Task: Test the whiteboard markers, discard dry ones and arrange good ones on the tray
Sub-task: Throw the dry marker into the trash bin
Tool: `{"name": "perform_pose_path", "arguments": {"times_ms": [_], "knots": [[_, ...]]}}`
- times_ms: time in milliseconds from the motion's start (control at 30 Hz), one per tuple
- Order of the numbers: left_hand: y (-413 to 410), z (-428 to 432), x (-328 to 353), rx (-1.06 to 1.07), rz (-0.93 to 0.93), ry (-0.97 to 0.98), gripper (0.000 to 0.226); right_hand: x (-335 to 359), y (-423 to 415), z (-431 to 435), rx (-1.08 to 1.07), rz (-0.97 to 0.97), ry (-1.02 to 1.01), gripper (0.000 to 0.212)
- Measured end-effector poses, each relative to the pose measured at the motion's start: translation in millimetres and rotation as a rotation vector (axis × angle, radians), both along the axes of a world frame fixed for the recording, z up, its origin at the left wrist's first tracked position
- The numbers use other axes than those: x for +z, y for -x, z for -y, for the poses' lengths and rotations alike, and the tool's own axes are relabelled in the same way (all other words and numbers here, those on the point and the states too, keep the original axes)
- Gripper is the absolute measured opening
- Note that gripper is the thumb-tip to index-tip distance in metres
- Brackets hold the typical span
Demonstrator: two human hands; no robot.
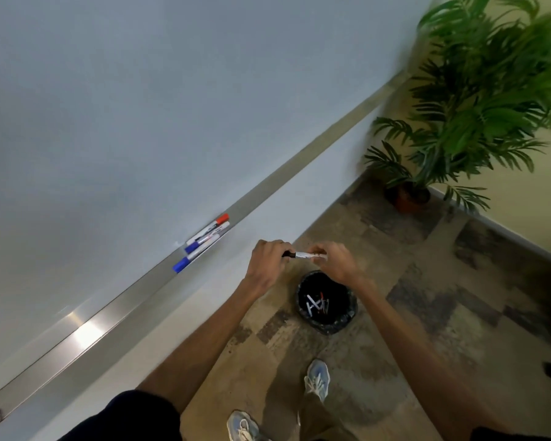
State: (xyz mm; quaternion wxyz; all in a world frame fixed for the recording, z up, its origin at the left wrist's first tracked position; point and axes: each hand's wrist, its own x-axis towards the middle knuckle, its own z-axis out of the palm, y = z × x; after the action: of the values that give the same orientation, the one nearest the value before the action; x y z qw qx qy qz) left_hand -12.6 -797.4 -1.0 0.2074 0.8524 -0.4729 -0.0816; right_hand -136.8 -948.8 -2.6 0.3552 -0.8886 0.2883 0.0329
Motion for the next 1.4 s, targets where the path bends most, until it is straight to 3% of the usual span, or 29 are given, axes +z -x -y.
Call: {"name": "perform_pose_path", "arguments": {"times_ms": [233,533,633,767,933,1033,1067,1167,1400], "knots": [[33.5,68.0,-45.8,-0.048,0.027,-0.124,0.014,-43.4,36.3,48.4,-0.081,-0.106,-0.071,0.022],[48.5,125.4,-102.8,0.008,-0.160,-0.230,0.024,-94.7,42.3,107.8,-0.065,-0.215,-0.050,0.033],[49.2,137.5,-110.8,0.018,-0.171,-0.234,0.026,-110.5,39.5,123.6,-0.046,-0.243,-0.031,0.032],[49.3,147.4,-112.6,0.005,-0.215,-0.212,0.036,-126.2,37.0,135.0,-0.036,-0.318,0.016,0.046],[48.7,151.8,-112.3,0.039,-0.220,-0.242,0.037,-136.4,34.6,134.4,-0.039,-0.325,-0.064,0.040],[50.1,149.0,-111.4,0.047,-0.237,-0.149,0.081,-131.9,28.4,127.9,-0.062,-0.282,-0.060,0.037],[50.1,147.6,-110.5,0.057,-0.231,-0.120,0.081,-128.6,25.7,125.3,-0.059,-0.269,-0.056,0.036],[47.9,144.0,-100.7,0.128,-0.190,-0.114,0.038,-116.2,17.0,118.4,-0.039,-0.228,-0.033,0.032],[35.6,105.8,-73.1,0.235,-0.100,0.026,0.028,-82.1,-5.8,78.0,-0.030,-0.137,-0.032,0.024]]}}
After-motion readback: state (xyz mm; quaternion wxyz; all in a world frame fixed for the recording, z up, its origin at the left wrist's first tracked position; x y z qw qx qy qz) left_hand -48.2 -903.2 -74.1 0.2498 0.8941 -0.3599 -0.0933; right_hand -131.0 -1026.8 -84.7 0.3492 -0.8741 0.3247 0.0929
